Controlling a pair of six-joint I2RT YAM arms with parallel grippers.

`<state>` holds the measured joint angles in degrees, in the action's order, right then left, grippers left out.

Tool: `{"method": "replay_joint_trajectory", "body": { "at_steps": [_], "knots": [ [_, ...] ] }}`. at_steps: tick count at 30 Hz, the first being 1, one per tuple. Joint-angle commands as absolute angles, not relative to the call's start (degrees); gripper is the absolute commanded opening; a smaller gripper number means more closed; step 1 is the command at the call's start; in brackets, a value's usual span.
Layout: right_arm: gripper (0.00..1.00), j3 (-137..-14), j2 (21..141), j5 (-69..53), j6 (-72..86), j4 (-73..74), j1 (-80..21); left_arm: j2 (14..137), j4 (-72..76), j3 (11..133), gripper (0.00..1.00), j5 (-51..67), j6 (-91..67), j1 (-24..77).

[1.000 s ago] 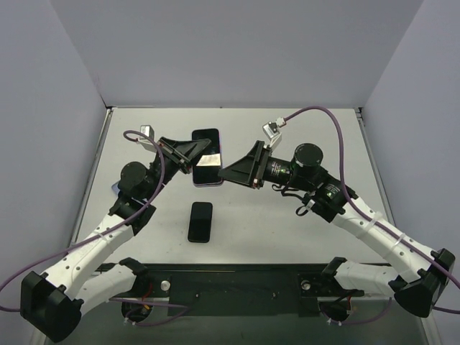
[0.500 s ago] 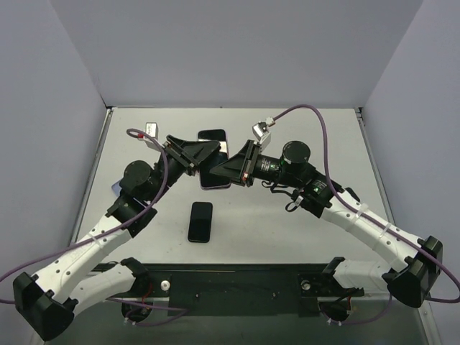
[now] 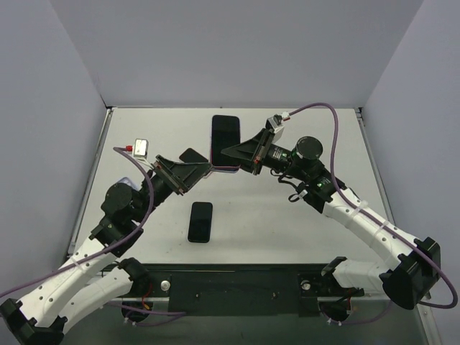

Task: Take the phone out of the phone case
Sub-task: Remove the phone case from the phone.

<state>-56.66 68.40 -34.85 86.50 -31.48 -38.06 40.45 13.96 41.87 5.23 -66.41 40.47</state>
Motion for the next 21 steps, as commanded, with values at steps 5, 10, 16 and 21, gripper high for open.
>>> {"method": "replay_joint_trajectory", "body": {
  "at_steps": [5,10,16,21],
  "knots": [
    [0.0,-57.5,65.1,-35.5,89.8,-41.6,-38.1,44.6,19.9,43.5,0.58,9.3,-64.9,40.7],
    [0.0,-57.0,64.6,-35.3,90.9,-42.7,-38.1,43.9,21.6,42.5,0.62,9.5,-65.0,40.7],
    [0.0,-56.3,64.2,-35.4,93.7,-46.0,-37.4,41.3,20.7,41.5,0.74,10.0,-62.4,40.6],
    [0.0,-55.9,64.2,-35.5,95.2,-47.6,-37.4,41.0,19.4,43.1,0.74,10.3,-60.1,40.7]
  ]
}}
